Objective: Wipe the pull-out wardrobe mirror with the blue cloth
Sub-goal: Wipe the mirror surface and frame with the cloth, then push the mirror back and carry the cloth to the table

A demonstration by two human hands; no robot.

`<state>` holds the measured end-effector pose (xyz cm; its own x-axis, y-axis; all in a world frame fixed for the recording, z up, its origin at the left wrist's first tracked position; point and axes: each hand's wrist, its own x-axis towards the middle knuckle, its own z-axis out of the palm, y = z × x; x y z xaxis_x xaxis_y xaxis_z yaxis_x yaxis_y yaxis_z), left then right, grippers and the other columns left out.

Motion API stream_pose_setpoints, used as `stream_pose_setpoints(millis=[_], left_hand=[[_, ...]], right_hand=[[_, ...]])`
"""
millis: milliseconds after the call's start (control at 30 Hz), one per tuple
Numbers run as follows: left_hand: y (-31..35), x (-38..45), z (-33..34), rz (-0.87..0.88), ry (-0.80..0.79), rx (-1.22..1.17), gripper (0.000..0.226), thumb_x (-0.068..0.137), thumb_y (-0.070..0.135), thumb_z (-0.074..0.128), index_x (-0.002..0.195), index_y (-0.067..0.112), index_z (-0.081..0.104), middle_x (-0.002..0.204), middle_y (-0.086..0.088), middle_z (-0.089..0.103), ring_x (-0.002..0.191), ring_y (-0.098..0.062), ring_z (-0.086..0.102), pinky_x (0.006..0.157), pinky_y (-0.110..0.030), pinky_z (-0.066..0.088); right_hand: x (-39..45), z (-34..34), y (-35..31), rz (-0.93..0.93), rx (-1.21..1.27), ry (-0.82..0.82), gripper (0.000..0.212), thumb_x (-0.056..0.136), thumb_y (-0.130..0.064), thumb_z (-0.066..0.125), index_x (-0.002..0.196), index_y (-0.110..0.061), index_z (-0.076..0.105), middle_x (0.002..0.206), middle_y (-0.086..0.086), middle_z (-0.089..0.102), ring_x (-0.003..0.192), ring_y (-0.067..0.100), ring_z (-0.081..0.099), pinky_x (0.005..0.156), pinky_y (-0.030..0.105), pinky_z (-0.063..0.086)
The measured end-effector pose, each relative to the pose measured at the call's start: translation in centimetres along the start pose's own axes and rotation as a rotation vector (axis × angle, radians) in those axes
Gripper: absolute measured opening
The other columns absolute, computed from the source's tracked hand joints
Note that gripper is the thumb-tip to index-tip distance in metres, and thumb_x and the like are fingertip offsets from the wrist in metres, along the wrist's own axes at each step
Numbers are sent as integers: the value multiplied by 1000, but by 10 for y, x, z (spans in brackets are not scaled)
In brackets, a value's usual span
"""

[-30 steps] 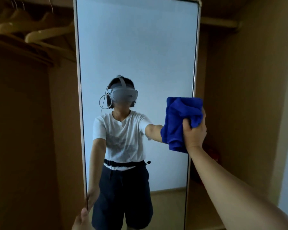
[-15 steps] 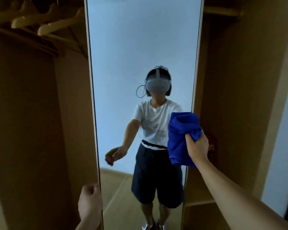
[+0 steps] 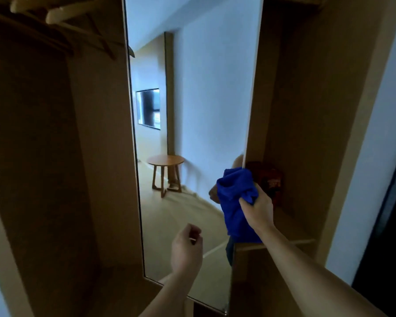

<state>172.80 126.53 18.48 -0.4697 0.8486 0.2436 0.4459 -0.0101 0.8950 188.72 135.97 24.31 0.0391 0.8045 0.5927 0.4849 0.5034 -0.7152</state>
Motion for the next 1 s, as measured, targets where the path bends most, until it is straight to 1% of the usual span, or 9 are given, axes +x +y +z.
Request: stream_pose_setpoints(millis=[167, 267, 433, 567, 633, 700, 800, 867, 1000], left_hand=[[0, -13, 17, 9, -98, 28, 20, 90, 9, 57, 94, 29, 56, 91, 12, 58, 77, 1, 56, 53, -8, 40], [0, -20, 23, 4, -134, 65, 21, 90, 10, 56, 103, 26, 57, 100, 11, 58, 85, -1, 57, 60, -9, 43], [-3, -29, 28, 13, -168, 149, 20, 90, 15, 58, 108, 25, 57, 104, 10, 58, 89, -6, 58, 69, -22, 52], [-9, -36, 32, 20, -169, 190, 20, 90, 21, 58, 109, 25, 56, 105, 11, 58, 92, -8, 58, 76, -30, 55], [-10, -37, 32, 22, -144, 216, 16, 90, 22, 58, 106, 26, 56, 102, 11, 59, 91, -8, 57, 74, -31, 54], [-10, -36, 32, 16, -133, 224, 13, 90, 22, 56, 103, 27, 56, 98, 13, 58, 88, -8, 56, 68, -30, 54], [-8, -35, 32, 4, -151, 229, 19, 89, 16, 52, 100, 31, 53, 91, 17, 54, 79, -2, 52, 56, -23, 46], [-8, -37, 31, -9, -150, 213, 26, 87, 13, 52, 102, 34, 53, 92, 18, 56, 79, -1, 53, 57, -23, 46], [-14, -40, 24, -25, -162, 204, 41, 83, 5, 53, 114, 32, 51, 100, 14, 61, 89, -10, 60, 68, -34, 55]], right_hand=[[-24, -2, 9, 7, -27, -82, 16, 84, -17, 61, 92, -28, 53, 78, -16, 59, 72, -1, 55, 58, 15, 37], [-37, -2, 9, -14, -50, -113, 23, 84, -17, 63, 96, -32, 51, 80, -17, 58, 74, -1, 55, 62, 13, 38], [-50, 2, 6, -70, -39, -117, 21, 83, -15, 64, 99, -24, 55, 80, -12, 60, 72, 6, 57, 63, 18, 44], [-57, 4, 2, -86, -54, -126, 24, 83, -17, 65, 101, -26, 53, 79, -18, 56, 70, -2, 53, 63, 12, 39], [-61, 6, 0, -84, -60, -122, 25, 83, -18, 65, 96, -32, 48, 75, -22, 53, 68, -7, 51, 61, 8, 35], [-64, 8, -2, -71, -66, -120, 24, 83, -20, 65, 94, -33, 47, 74, -22, 53, 67, -8, 50, 59, 9, 34], [-68, 13, -4, -69, -56, -104, 24, 83, -21, 64, 93, -34, 46, 74, -22, 53, 68, -8, 50, 58, 12, 35], [-73, 17, -7, -75, -38, -94, 23, 82, -22, 64, 92, -33, 47, 74, -20, 55, 68, -5, 54, 58, 14, 39], [-83, 26, -13, -78, -8, -98, 21, 81, -23, 63, 93, -31, 48, 75, -16, 58, 68, 0, 57, 59, 22, 48]])
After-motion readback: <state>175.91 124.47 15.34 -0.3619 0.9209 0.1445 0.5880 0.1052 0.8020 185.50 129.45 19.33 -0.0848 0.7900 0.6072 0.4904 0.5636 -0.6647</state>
